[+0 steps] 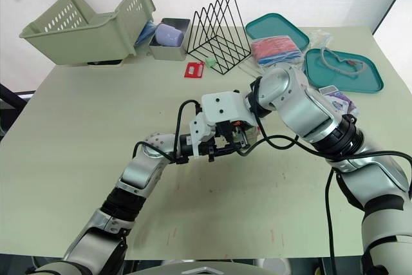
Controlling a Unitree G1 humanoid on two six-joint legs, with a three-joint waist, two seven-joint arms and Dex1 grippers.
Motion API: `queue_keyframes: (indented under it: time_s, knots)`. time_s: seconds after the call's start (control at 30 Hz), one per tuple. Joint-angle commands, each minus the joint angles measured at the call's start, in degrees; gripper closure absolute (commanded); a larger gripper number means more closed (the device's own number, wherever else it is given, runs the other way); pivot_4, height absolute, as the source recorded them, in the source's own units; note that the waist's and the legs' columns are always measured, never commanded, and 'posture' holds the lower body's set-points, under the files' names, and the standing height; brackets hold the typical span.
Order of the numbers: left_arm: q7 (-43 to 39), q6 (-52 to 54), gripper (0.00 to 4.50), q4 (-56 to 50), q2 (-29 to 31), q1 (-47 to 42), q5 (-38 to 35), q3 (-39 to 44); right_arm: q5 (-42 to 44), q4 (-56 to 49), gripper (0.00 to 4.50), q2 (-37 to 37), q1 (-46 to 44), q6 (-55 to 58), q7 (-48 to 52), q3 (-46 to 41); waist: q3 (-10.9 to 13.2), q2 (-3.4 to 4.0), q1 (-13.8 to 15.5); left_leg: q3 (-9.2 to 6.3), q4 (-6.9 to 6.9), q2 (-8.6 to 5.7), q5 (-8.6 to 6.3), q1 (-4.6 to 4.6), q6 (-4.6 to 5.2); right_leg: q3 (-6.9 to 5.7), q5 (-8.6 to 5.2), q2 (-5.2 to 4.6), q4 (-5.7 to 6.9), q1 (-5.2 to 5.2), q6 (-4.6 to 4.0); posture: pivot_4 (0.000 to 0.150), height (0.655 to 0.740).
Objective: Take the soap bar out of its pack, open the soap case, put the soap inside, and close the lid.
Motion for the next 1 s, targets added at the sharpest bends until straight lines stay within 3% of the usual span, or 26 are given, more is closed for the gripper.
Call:
queue_keyframes:
  time_s: [0.03, 0.37, 1.0]
  knots:
    - [-0.69, -1.11, 2.50, -3.41, 0.36, 0.28, -1.10, 0.65, -0.94, -0.48, 4.46, -1.48, -1.65, 1.26, 0.39, -1.38, 0.00, 0.00, 0.01, 0.00, 0.00, 0.00, 0.00, 0.00, 0.00, 0.00, 0.00, 0.00, 0.00, 0.00, 0.00, 0.150, 0.7400]
    - [-0.94, -1.28, 2.50, -2.69, 0.19, -0.21, -1.05, 0.54, 0.73, -2.11, 4.46, -2.26, -2.73, 5.02, 1.35, -2.02, 0.00, 0.00, 0.00, -0.01, 0.00, 0.00, 0.00, 0.00, 0.00, -0.01, 0.00, 0.00, -0.01, 0.00, 0.00, 0.150, 0.7400]
    - [-0.75, -1.34, 2.50, -2.80, 0.02, -0.18, -1.03, 0.61, -3.29, 0.07, 4.46, -0.67, -1.41, 2.04, -1.20, 1.09, 0.00, 0.00, 0.01, -0.01, 0.00, 0.00, 0.00, -0.01, 0.00, -0.02, 0.00, 0.00, -0.01, 0.00, 0.00, 0.150, 0.7400]
